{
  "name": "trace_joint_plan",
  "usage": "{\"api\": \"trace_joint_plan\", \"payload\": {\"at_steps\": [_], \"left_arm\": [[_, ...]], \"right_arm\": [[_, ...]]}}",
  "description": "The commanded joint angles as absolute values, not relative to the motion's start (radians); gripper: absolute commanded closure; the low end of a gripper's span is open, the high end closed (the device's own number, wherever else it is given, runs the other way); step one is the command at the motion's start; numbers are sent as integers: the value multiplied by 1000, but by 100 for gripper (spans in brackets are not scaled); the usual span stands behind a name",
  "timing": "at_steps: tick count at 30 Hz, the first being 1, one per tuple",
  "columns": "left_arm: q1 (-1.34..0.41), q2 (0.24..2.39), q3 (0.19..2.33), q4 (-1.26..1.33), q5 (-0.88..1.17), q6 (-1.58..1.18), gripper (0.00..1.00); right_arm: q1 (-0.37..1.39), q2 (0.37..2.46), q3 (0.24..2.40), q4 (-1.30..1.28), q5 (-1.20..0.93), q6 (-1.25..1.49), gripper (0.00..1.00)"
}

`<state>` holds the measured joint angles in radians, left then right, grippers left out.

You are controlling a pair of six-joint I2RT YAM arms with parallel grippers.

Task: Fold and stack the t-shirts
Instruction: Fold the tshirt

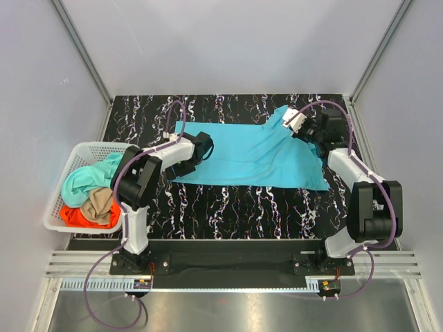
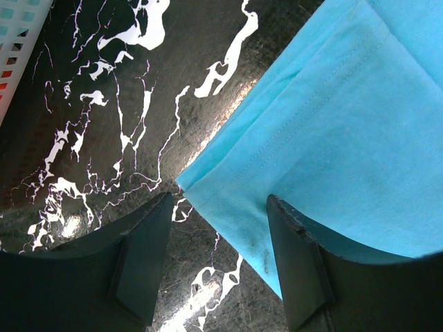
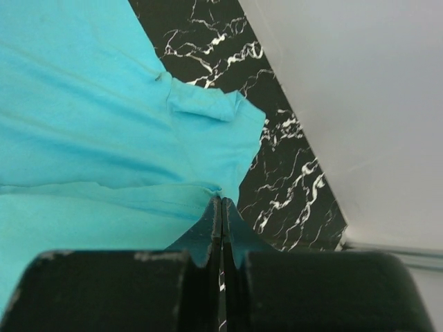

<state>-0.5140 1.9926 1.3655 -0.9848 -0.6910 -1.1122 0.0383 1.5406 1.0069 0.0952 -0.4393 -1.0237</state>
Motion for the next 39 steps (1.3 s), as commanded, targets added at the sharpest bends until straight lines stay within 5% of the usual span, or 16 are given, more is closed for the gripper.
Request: {"api": "trace_joint_plan", "payload": {"at_steps": [1,39], "left_arm": [[-520,1971,1376,-1002,-730,-1137,38],[-540,1882,1429,-1070,-758,-1136,38]], "right_arm": [[66,1578,1055,173,-462,-1117,100],[95,1704,1017,385,-370,-1174,100]]}}
